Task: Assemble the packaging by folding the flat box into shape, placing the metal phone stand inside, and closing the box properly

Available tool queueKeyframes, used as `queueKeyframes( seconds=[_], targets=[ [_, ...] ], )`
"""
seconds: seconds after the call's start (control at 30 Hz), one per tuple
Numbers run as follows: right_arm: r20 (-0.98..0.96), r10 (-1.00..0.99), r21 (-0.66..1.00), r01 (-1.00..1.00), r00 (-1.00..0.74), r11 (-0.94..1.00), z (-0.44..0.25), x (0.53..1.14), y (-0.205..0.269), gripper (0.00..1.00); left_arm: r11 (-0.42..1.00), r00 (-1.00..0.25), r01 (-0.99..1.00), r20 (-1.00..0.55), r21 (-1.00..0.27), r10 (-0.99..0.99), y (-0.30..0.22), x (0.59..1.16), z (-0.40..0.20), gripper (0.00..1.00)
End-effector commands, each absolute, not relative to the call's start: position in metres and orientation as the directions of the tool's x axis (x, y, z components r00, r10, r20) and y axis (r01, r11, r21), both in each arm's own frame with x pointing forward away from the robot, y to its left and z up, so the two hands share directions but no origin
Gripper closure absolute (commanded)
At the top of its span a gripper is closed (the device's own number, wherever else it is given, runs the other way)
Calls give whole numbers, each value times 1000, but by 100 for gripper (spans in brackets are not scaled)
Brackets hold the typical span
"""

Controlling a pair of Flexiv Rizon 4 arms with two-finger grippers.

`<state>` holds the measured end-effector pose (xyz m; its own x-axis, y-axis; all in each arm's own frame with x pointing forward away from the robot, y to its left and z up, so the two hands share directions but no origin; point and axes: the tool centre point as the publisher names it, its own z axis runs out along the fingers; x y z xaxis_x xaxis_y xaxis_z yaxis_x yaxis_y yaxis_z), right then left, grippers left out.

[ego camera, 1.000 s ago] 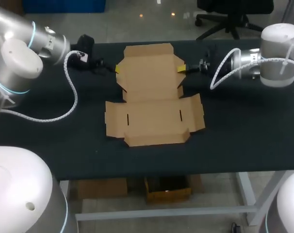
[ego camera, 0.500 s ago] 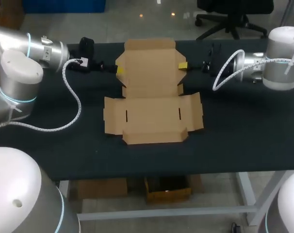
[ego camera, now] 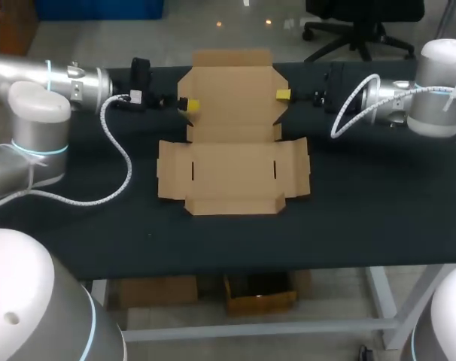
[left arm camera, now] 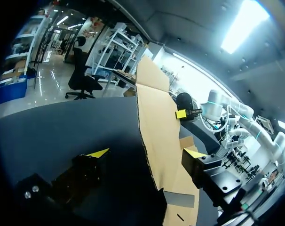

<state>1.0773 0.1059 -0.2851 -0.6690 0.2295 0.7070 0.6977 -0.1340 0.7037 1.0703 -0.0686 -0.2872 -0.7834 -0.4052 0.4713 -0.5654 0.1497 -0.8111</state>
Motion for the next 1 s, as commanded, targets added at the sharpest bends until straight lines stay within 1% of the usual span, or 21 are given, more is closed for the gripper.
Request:
queueKeyframes(
  seconds=[0.03,0.43,0.5,0.6,0.63,0.7,0.77,0.83,0.97,1.0],
  targets=[
    [704,207,708,693,-680,-134,-287,1085,109,100,145,-800,-559,485,-816,-354,-73,1079,-290,0],
    [680,179,733,666,-711,-141,-280,1094,118,100,140,-829,-529,474,-837,-295,-87,1090,-283,1],
    [676,175,737,660,-716,-143,-279,1095,119,100,137,-832,-526,474,-839,-287,-89,1091,-282,9],
    [673,173,740,657,-720,-144,-278,1096,120,100,135,-836,-521,472,-843,-279,-91,1091,-281,14],
    [672,172,741,656,-721,-144,-278,1096,121,100,135,-838,-519,471,-844,-276,-91,1091,-280,15],
    [669,170,743,653,-723,-146,-277,1097,121,100,134,-840,-517,471,-845,-270,-92,1091,-280,28],
    [669,168,744,653,-724,-146,-277,1098,122,100,134,-841,-517,472,-846,-265,-94,1091,-279,29],
    [668,166,744,651,-726,-147,-277,1099,123,100,135,-843,-516,473,-846,-256,-95,1091,-278,34],
    [665,161,747,649,-729,-148,-276,1100,124,100,133,-847,-510,470,-850,-247,-99,1090,-275,37],
    [664,160,747,647,-730,-149,-276,1101,125,100,134,-850,-507,468,-852,-242,-100,1090,-274,42]
  ],
)
